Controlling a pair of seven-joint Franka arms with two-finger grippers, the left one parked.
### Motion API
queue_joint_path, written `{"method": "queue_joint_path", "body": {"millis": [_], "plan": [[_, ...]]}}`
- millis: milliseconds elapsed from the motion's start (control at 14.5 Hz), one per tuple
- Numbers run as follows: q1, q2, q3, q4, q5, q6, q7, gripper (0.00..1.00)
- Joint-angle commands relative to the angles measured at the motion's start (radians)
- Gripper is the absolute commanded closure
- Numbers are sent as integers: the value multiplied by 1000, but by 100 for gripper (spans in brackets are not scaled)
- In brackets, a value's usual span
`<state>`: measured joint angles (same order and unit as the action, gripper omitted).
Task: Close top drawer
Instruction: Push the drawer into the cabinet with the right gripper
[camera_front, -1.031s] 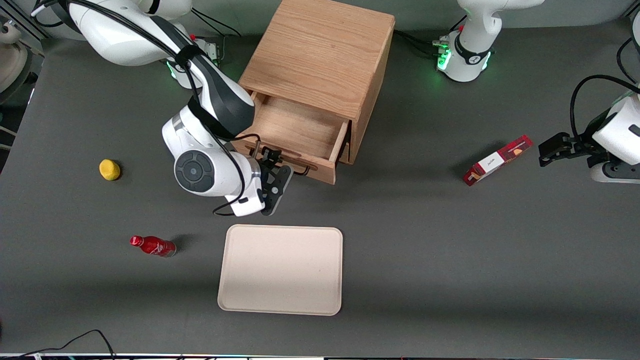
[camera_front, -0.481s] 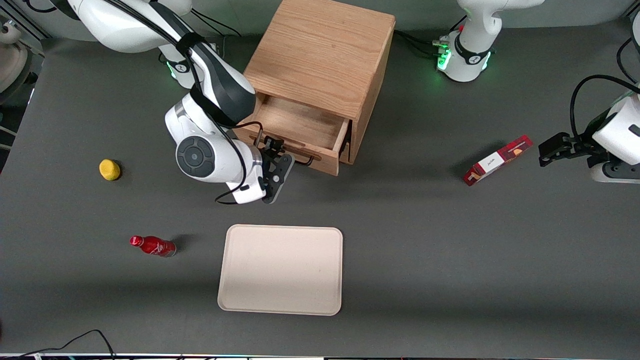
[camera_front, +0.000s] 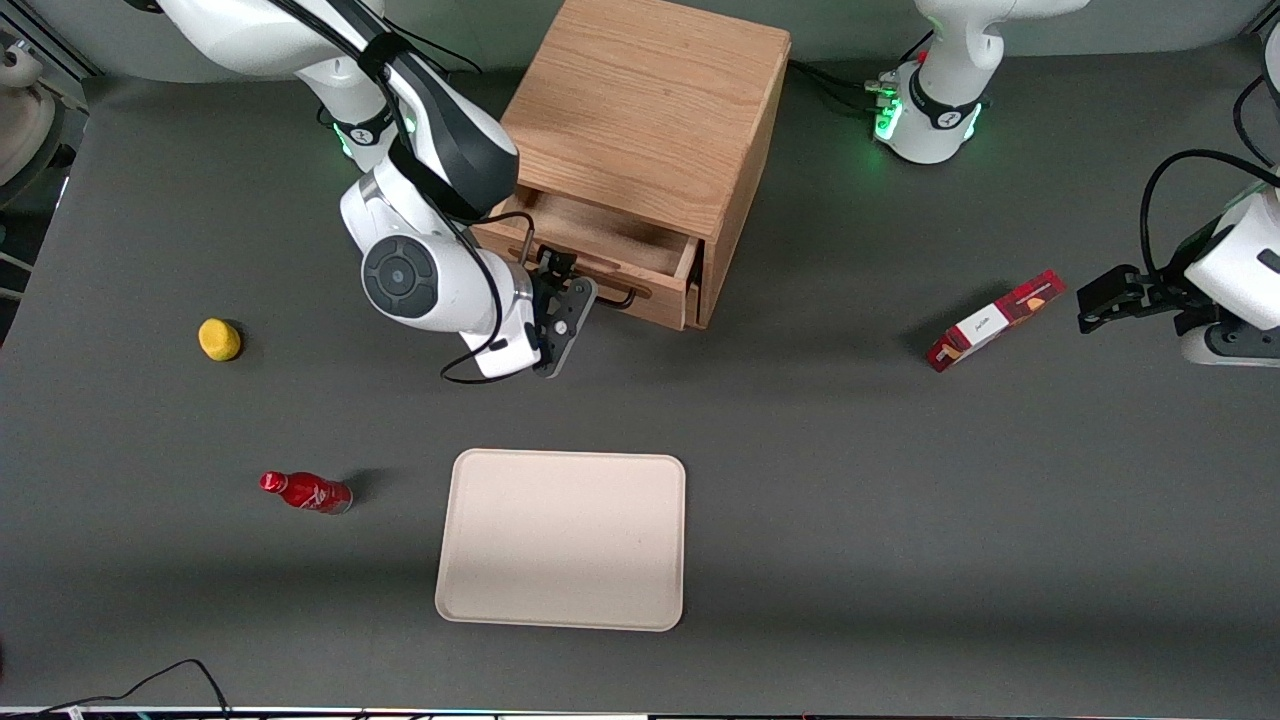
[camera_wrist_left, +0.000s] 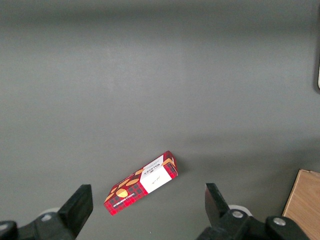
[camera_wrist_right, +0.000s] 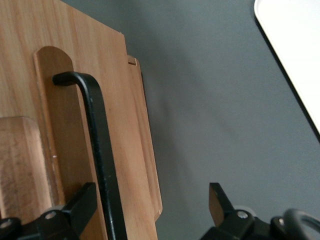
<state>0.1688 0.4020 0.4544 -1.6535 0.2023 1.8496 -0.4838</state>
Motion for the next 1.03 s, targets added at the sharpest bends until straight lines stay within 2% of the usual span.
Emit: {"method": "queue_joint_path", "body": {"millis": [0,688,962], "plan": [[-9,-54,33,-68,35,36,50,0],[-8,-89,81,-150,35,97,111,0],[-14,-97,132,-155,35,97,171,0]]}}
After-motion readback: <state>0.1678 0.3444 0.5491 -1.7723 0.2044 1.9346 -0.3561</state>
